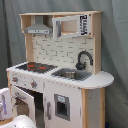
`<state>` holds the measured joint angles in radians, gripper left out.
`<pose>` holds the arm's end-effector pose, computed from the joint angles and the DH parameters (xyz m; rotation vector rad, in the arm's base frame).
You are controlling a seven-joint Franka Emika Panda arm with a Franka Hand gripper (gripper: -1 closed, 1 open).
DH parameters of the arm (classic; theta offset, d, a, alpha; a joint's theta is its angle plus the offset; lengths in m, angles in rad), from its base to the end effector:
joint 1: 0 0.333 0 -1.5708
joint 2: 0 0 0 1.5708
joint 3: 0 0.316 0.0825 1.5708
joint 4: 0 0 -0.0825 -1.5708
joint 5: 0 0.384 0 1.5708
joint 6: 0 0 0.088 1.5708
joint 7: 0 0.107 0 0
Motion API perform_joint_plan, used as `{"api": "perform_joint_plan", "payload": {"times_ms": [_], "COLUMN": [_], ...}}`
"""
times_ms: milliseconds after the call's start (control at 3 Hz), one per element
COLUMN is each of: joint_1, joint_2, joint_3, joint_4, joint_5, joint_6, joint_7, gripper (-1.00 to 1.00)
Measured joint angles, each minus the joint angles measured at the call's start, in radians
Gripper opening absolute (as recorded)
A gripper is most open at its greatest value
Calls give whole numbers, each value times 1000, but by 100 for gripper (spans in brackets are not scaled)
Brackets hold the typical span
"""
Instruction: Play with the kitchen
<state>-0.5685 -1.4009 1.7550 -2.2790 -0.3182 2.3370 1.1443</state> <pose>0.2410 0.4566 0.2483 1.7024 0.3195 1.4538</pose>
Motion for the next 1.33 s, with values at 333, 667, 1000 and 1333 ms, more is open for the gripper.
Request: {"api": "perform_joint_plan", "payload": {"times_ms": [333,667,1000,1333], "joint_1": [-1,-61,-129,-153], "joint_2": [0,1,1,1], "joint_3": [0,17,21,24], "joint_4": [0,14,35,51], "joint_5": [1,3,3,3], "joint_6": [0,13,87,134], "joint_7": [-2,-38,-62,-72], "gripper": [100,100,100,100]}}
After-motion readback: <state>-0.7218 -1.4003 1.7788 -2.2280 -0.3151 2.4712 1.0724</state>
